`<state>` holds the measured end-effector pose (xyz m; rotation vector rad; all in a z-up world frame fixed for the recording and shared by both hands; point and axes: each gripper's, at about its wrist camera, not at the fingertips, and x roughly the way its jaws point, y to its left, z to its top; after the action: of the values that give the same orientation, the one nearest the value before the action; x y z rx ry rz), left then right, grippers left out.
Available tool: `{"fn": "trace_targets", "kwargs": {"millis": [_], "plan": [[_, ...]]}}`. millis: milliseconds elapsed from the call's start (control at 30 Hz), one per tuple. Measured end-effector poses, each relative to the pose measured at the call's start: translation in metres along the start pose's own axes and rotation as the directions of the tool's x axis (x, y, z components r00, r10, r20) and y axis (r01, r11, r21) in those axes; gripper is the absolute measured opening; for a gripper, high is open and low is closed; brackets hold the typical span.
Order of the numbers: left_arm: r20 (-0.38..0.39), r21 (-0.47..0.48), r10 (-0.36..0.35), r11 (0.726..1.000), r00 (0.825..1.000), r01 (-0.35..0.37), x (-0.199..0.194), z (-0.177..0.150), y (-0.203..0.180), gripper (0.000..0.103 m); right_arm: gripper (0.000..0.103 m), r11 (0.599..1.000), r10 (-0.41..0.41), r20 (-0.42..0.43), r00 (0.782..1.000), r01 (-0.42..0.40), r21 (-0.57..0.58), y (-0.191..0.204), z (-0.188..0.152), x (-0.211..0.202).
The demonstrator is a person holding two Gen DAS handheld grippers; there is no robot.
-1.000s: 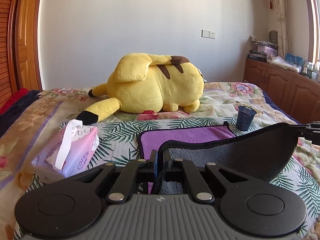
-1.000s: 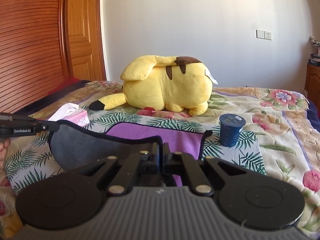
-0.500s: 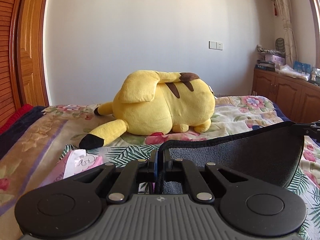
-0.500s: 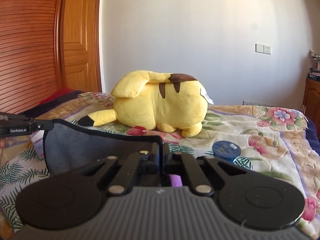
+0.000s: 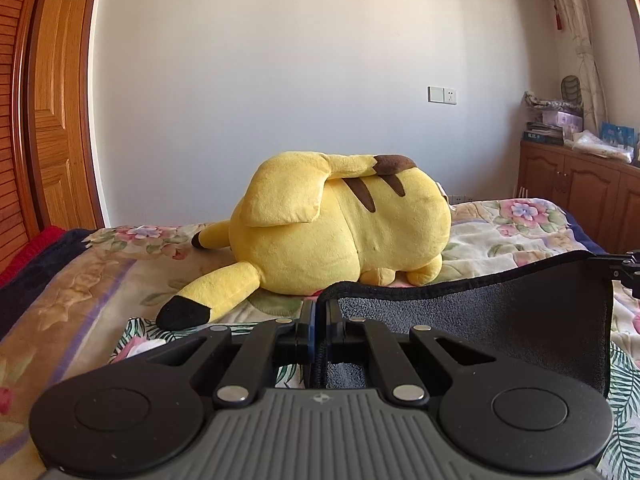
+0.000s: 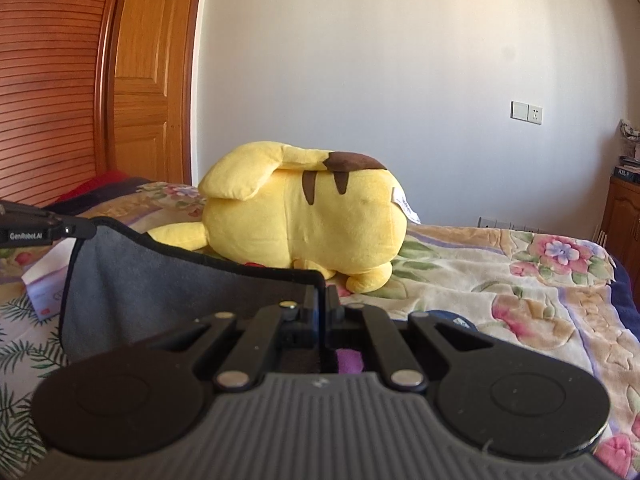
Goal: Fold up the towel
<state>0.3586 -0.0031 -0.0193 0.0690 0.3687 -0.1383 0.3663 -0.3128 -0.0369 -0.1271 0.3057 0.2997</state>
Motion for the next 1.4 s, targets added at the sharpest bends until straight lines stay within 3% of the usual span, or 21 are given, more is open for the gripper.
{"fn": "trace_targets", "kwargs": {"millis": [367,867,1100,1133,1167,1200,1300,1333,1400], "plan": [[-0.019,0.047,0.029,0.998,0.999,-0.028,0.038,-0.002,-0.007,0.0,0.003,0.998,-0.044,0.006,0.999,0.044,-0.032,-0.007,-0.006,0.031],[-0.138,0.055,0.038,0.998,0.99,-0.031,0.091,-0.038,-0.012,0.0,0.004,0.998,-0.054,-0.128,0.99,0.048,-0.045,-0.012,-0.048,0.078],[-0.136,0.085,0.051,0.996,0.989,-0.04,0.092,-0.04,-0.017,0.0,0.004,0.998,-0.052,-0.147,0.988,0.047,-0.04,-0.009,-0.052,0.079],[-0.131,0.087,0.059,0.995,0.99,-0.048,0.091,-0.039,-0.017,0.007,0.005,0.998,-0.056,-0.14,0.988,0.051,-0.04,-0.008,-0.051,0.078],[-0.126,0.08,0.061,0.995,0.99,-0.051,0.089,-0.038,-0.016,0.023,0.006,0.998,-0.057,-0.137,0.989,0.051,-0.041,-0.007,-0.049,0.077],[-0.12,0.07,0.06,0.996,0.991,-0.052,0.088,-0.037,-0.015,0.027,0.014,0.998,-0.056,-0.136,0.989,0.051,-0.043,-0.006,-0.048,0.076],[-0.116,0.059,0.059,0.997,0.992,-0.052,0.081,-0.035,-0.014,0.03,0.039,0.998,-0.058,-0.129,0.99,0.053,-0.046,-0.005,-0.044,0.072],[-0.118,0.06,0.059,0.997,0.991,-0.052,0.078,-0.034,-0.015,0.031,0.044,0.998,-0.058,-0.125,0.99,0.053,-0.043,-0.004,-0.042,0.069],[-0.119,0.065,0.063,0.996,0.991,-0.056,0.072,-0.032,-0.014,0.034,0.044,0.998,-0.057,-0.123,0.991,0.053,-0.038,-0.004,-0.037,0.062]]}}
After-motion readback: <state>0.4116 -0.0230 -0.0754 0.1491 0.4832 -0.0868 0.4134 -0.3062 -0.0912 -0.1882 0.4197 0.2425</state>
